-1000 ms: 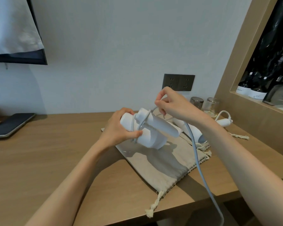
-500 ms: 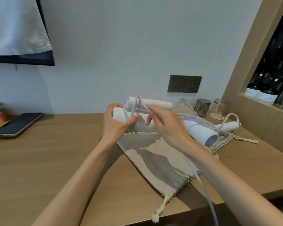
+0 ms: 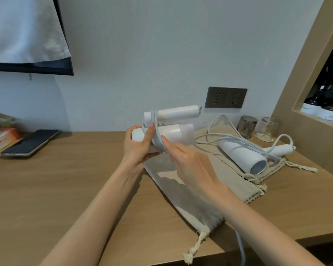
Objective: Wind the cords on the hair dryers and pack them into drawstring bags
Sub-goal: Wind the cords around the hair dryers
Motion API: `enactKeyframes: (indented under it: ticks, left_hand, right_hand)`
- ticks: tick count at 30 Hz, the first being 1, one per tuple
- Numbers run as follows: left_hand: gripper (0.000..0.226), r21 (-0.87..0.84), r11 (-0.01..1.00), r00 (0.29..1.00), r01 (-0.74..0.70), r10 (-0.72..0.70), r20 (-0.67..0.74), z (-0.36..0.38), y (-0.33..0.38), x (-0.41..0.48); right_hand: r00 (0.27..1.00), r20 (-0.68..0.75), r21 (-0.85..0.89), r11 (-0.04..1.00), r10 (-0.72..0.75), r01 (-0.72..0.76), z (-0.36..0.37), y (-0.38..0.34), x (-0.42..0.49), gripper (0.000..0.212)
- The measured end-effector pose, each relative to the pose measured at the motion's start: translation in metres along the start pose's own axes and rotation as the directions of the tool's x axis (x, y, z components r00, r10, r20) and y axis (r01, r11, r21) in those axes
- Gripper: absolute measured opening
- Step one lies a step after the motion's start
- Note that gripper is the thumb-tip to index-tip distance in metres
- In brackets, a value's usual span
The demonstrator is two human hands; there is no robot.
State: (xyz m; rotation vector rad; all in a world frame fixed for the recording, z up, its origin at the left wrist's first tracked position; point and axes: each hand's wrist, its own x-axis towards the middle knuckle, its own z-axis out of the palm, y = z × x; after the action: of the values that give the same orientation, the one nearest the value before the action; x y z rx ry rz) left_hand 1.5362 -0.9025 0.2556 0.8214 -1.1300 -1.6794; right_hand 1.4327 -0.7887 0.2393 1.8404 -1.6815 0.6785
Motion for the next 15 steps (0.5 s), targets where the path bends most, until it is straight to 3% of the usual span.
enactKeyframes:
  ticks: [3, 5, 7, 9, 11, 15]
  left_hand:
    - [0.059, -0.084, 0.995, 0.999, 0.045, -0.047, -0.024, -0.003, 0.003, 0.003]
    - [0.073, -0.094, 0.995, 0.999, 0.045, -0.046, -0.005, -0.003, 0.005, 0.003]
    - [0.082, -0.094, 0.994, 0.998, 0.057, -0.053, 0.046, -0.001, 0.006, 0.001]
    - [0.064, -0.05, 0.998, 0.994, 0.029, -0.024, 0.104, -0.002, 0.005, 0.001]
    - [0.045, 0.043, 0.998, 0.989, -0.039, 0.033, 0.143, -0.002, 0.003, 0.001]
    - [0.06, 0.046, 0.997, 0.971, -0.058, 0.045, 0.236, 0.002, -0.002, -0.001]
  right_hand:
    - [0.991, 0.057, 0.263, 0.955, 0.124, -0.135, 0.001, 0.001, -0.006, 0.045]
    - [0.946, 0.141, 0.524, 0.788, 0.293, -0.322, 0.0, 0.004, -0.007, 0.031]
    - [0.89, 0.208, 0.637, 0.634, 0.406, -0.438, -0.004, 0.008, -0.006, 0.019]
    - [0.866, 0.245, 0.658, 0.582, 0.435, -0.478, -0.008, 0.011, -0.005, 0.014]
    - [0.864, 0.256, 0.617, 0.615, 0.434, -0.492, -0.011, 0.013, -0.006, 0.011]
    - [0.861, 0.218, 0.599, 0.634, 0.459, -0.489, -0.014, 0.019, -0.007, 0.013]
